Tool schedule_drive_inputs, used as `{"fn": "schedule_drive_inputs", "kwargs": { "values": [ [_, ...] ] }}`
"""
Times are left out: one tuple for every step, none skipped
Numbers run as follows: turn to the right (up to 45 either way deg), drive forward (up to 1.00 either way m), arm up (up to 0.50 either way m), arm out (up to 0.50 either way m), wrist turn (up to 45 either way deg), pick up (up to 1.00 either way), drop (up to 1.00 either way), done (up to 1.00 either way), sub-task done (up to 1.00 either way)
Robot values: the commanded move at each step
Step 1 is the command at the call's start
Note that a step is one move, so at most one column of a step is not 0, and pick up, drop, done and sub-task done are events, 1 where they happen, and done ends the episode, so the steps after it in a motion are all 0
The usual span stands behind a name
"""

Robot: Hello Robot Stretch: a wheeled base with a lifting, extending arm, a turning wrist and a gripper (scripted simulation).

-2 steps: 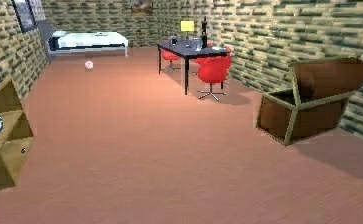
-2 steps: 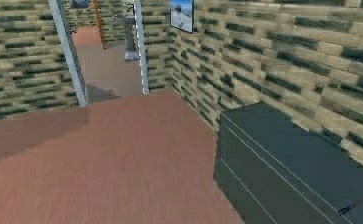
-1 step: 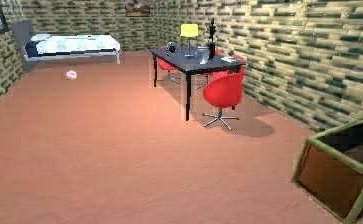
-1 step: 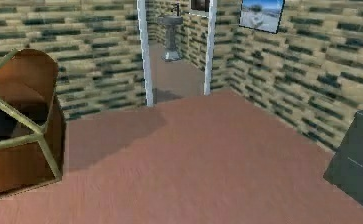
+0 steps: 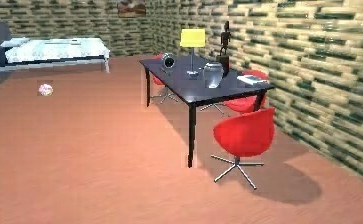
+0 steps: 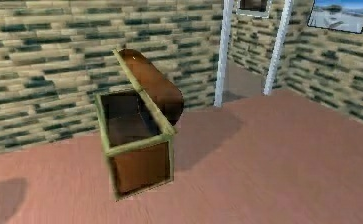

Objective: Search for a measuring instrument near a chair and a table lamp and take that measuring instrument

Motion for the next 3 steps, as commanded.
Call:
{"fn": "schedule_drive_inputs", "kwargs": {
  "values": [
    [3.0,0.0,0.0,0.0,0.0,0.0,0.0,0.0,0.0],
    [0.0,1.0,0.0,0.0,0.0,0.0,0.0,0.0,0.0],
    [45.0,0.0,0.0,0.0,0.0,0.0,0.0,0.0,0.0]
  ]
}}
